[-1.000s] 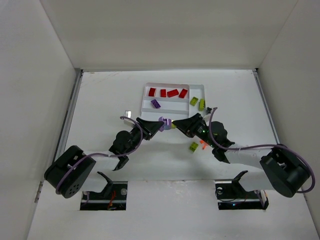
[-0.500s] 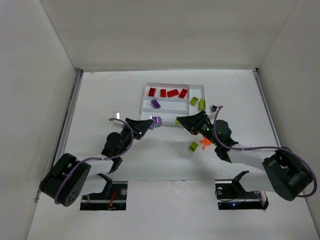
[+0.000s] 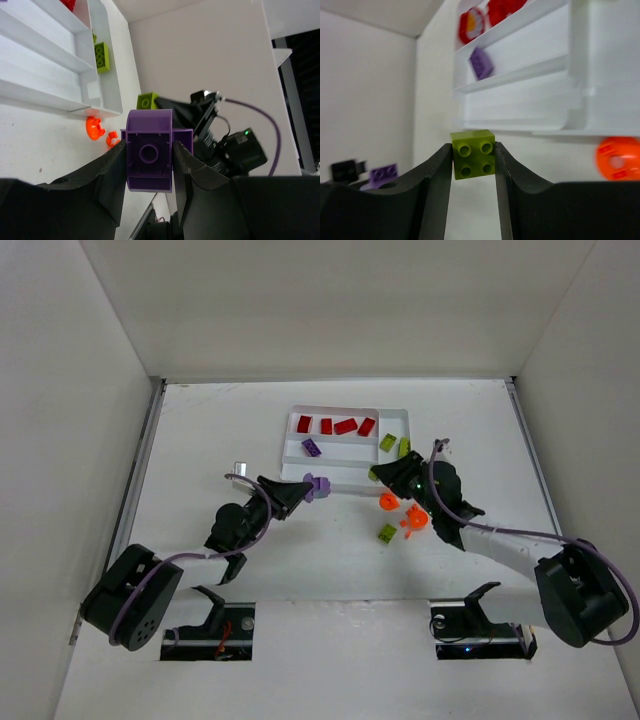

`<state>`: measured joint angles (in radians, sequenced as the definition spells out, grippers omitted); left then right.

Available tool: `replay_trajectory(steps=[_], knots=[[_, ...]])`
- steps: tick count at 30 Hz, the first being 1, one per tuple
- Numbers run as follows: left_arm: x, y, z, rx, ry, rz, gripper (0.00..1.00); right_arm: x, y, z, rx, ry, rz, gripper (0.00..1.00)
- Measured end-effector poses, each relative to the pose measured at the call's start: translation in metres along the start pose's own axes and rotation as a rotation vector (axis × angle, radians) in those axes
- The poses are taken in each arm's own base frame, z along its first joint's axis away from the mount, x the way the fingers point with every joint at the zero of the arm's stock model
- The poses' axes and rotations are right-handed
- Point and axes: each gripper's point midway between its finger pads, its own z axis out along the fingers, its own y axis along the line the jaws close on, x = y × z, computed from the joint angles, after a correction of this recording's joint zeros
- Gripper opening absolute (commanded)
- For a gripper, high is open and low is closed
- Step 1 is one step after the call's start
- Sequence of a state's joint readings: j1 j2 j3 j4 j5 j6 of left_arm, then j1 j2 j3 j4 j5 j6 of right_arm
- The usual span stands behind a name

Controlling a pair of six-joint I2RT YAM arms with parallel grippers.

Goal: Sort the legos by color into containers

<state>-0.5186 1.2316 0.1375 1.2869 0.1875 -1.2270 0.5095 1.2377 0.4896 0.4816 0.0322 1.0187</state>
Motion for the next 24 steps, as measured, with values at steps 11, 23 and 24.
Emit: replay_trajectory(steps=[11, 23, 24], knots=[[0.026, 0.008, -0.001, -0.018, 0.098, 0.007, 0.15, -0.047, -0.062, 0.031, 0.38, -0.099, -0.305, 0.3], [0.045, -0.009, 0.001, -0.01, 0.192, -0.121, 0.14, -0.055, -0.084, 0.03, 0.478, -0.078, -0.408, 0.69], [0.047, -0.009, 0.002, -0.021, 0.206, -0.141, 0.14, -0.058, -0.077, 0.026, 0.457, -0.091, -0.421, 0.68]])
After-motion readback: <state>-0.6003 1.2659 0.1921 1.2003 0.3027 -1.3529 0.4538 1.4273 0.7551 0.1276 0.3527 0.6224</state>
